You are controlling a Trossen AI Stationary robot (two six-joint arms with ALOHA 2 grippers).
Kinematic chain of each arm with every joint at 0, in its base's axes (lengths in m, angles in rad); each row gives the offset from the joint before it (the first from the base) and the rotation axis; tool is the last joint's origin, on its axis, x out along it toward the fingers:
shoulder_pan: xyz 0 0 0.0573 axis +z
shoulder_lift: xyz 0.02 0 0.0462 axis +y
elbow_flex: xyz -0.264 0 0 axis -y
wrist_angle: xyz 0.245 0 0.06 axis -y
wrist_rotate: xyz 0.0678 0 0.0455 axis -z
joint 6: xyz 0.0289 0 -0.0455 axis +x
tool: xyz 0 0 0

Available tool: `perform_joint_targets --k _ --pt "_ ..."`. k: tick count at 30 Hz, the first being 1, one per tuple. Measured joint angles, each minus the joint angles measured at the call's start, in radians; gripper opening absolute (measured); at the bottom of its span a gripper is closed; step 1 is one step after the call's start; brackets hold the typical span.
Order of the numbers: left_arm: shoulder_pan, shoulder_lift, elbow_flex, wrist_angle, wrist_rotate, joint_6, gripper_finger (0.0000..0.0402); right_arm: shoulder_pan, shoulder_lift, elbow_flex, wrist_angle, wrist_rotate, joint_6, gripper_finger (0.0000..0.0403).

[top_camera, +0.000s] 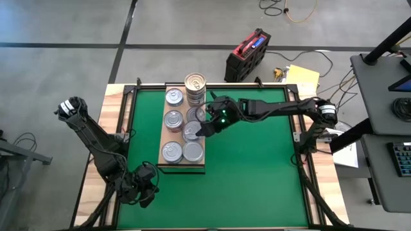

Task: Stack canned seafood by type on shelf
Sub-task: Stack the blue tuna can on top of the blue tuna can on the shelf

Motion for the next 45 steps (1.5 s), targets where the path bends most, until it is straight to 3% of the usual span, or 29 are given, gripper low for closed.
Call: perform_joint_targets --k 21,27,32,39,45 --pt "0.0 0.0 0.0 0.001 0.001 -0.01 0.0 0.003 -0.006 0.0 -0.046 0.027 -0.032 0.0244" --pt "0.0 0.0 0.0 0.002 0.001 -0.011 0.0 -0.006 -0.056 0.0 -0.171 0.035 -0.058 0.0244" --pt "0.0 0.0 0.0 0.002 0.001 -0.01 0.0 -0.014 -0.121 0.0 -0.201 0.106 -0.154 0.0239" --pt "0.0 -0.001 0.002 0.015 0.013 -0.009 0.0 -0.014 -0.143 0.0 -0.14 0.158 -0.202 0.0177" --pt "-0.004 -0.001 0.108 0.022 0.131 0.026 0.0 -0.014 -0.148 0.0 -0.12 0.159 -0.22 0.0096"
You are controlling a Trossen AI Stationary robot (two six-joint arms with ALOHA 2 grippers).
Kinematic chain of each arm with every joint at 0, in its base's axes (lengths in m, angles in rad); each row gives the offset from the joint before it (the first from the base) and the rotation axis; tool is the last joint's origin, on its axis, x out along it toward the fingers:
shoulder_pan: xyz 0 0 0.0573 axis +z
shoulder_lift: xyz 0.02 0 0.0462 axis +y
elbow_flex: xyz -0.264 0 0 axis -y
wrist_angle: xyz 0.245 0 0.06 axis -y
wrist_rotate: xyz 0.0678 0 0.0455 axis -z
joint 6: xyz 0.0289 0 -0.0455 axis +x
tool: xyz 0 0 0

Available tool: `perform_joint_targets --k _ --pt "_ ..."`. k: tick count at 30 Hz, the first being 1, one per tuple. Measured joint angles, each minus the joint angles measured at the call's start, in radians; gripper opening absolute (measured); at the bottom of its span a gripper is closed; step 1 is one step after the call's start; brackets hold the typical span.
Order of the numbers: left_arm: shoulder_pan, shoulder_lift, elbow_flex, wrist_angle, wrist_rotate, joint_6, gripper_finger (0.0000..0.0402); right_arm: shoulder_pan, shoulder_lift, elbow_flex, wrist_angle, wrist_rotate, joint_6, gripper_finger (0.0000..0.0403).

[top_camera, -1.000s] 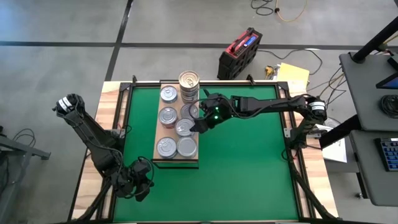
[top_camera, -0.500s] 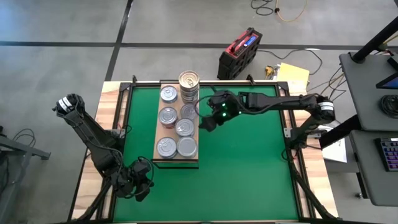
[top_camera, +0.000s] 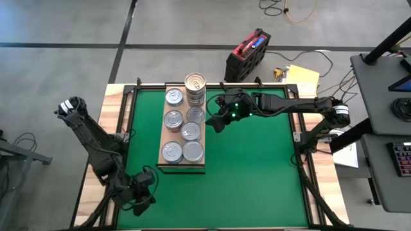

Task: Stack canned seafood by type on shelf
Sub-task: Stack the blue tuna can on top of the blue tuna can on the shelf

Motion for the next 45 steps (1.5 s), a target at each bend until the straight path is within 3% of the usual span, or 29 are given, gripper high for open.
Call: perform_joint_targets --k 5,8,14,17,20,23,34,40,45 --pt "-0.005 0.0 0.162 -0.057 0.005 0.101 0.0 0.0 -0.006 0.0 0.001 0.0 -0.032 0.0036" --pt "-0.002 0.0 0.272 -0.219 -0.04 0.112 0.0 0.0 -0.007 0.0 0.001 0.0 -0.048 0.0014" --pt "-0.002 0.0 0.48 -0.527 -0.142 0.109 0.0 0.0 -0.007 0.0 0.001 0.0 -0.054 0.0012" --pt "0.004 0.0 0.563 -0.653 -0.277 0.141 0.0 0.0 -0.007 0.0 0.001 0.0 -0.064 0.0013" --pt "0.028 -0.001 0.614 -0.764 -0.394 0.166 0.0 0.0 -0.007 0.0 0.001 0.0 -0.074 0.0013" --pt "0.078 -0.001 0.634 -0.827 -0.412 0.225 0.0 0.0 -0.007 0.0 0.001 0.0 -0.077 0.0013" --pt "0.364 -0.015 0.631 -0.83 -0.398 0.602 0.0 -0.004 -0.017 0.0 0.0 0.028 -0.095 0.0013" --pt "0.5 -0.077 0.606 -0.652 -0.274 0.937 0.0 -0.006 -0.052 0.0 -0.015 0.063 -0.096 0.0013" --pt "0.628 -0.189 0.477 -0.429 -0.09 1.117 0.0 -0.006 -0.092 0.0 -0.023 0.102 -0.106 0.0013"
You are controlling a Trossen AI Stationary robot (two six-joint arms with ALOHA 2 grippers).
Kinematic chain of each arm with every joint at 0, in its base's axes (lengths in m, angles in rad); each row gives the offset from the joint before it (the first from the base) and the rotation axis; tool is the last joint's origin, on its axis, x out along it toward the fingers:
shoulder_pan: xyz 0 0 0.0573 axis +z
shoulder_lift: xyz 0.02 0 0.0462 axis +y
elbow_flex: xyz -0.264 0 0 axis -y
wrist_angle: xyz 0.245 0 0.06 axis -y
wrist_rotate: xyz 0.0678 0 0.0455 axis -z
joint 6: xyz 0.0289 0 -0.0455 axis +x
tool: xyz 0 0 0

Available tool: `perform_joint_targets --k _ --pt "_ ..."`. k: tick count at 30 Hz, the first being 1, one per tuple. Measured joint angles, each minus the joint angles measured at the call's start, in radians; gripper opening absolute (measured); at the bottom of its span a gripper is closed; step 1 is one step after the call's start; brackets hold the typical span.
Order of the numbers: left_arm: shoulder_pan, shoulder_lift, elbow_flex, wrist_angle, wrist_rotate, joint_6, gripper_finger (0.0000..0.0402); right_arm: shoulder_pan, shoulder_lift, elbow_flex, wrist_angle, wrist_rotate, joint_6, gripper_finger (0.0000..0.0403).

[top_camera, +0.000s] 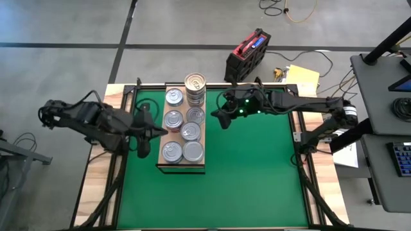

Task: Stack canned seafood by type on shelf
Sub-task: Stack the blue tuna can on top of the blue tuna can on the shelf

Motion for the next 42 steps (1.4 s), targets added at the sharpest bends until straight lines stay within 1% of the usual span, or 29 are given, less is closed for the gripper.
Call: perform_joint_targets --k 2,5,9,12,17,24,27,31,37,42 --pt "0.044 -0.047 -0.069 0.051 0.024 0.013 0.0 0.0 -0.018 0.0 -0.006 0.02 -0.004 0.0013" --pt "0.103 -0.096 -0.15 0.066 0.037 0.005 0.0 0.0 -0.043 0.0 -0.015 0.055 -0.006 0.0013" --pt "0.161 -0.106 -0.2 0.081 0.037 0.001 0.0 0.0 -0.067 0.0 -0.015 0.084 -0.006 0.0013" --pt "0.193 -0.074 -0.194 0.104 0.037 0.03 0.0 0.0 -0.072 0.0 -0.015 0.091 -0.001 0.0013" --pt "0.222 0.0 -0.164 0.105 0.04 0.124 0.0 0.0 -0.068 0.0 -0.015 0.107 0.0 0.0013" --pt "0.273 0.049 -0.172 0.103 0.118 0.148 0.0 -0.005 -0.062 0.0 -0.015 0.107 0.0 0.0013" --pt "0.275 0.062 -0.172 0.108 0.126 0.151 0.0 -0.005 -0.062 0.0 -0.015 0.108 -0.001 0.0013" --pt "0.275 0.087 -0.16 0.112 0.18 0.169 0.0 -0.006 -0.061 0.0 -0.015 0.108 -0.006 0.0013" --pt "0.275 0.161 -0.16 0.092 0.187 0.199 0.0 -0.01 -0.061 0.0 -0.015 0.109 -0.008 0.0013" --pt "0.275 0.178 -0.136 0.066 0.19 0.192 0.0 -0.01 -0.061 0.0 -0.015 0.108 -0.007 0.0013"
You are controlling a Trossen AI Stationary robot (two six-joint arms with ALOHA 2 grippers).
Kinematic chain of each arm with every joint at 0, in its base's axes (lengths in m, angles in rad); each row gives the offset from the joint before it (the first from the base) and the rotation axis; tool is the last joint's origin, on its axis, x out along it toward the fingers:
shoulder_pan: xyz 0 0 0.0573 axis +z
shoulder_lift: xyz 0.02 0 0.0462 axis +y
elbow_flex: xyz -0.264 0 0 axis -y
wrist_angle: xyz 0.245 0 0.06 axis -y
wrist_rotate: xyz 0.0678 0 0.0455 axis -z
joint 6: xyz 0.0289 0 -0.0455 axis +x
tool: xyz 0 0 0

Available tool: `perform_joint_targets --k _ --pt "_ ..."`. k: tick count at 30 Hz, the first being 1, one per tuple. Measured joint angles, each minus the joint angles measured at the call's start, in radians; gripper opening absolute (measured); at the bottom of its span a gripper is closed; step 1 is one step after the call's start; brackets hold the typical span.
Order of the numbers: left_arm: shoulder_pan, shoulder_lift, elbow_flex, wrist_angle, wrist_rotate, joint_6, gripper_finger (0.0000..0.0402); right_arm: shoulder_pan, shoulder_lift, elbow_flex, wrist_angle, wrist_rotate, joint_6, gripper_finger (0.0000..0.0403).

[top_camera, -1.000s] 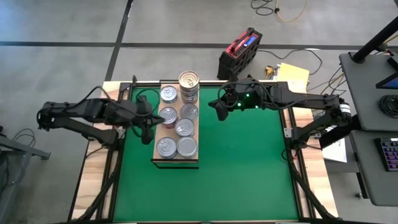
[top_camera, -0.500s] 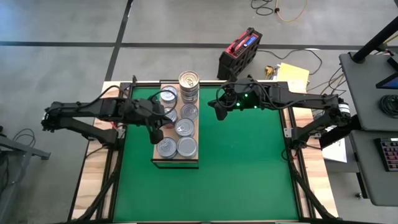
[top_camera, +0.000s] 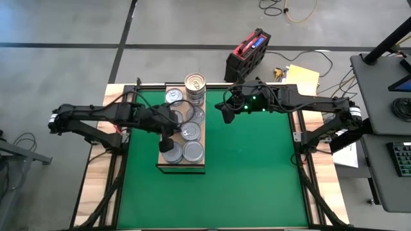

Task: Stack canned seafood by type on shelf
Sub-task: Stack the blue tuna can on top of the blue tuna can on the shelf

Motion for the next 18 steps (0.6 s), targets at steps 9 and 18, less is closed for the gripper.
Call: perform_joint_targets --k 9,18 --pt "0.0 -0.001 0.042 -0.123 0.015 0.001 0.0 0.0 0.0 0.0 0.0 0.0 0.0 0.0013" --pt "-0.003 0.05 0.036 -0.121 0.059 -0.006 0.0 -0.003 0.0 0.0 0.0 0.0 -0.008 0.0013"
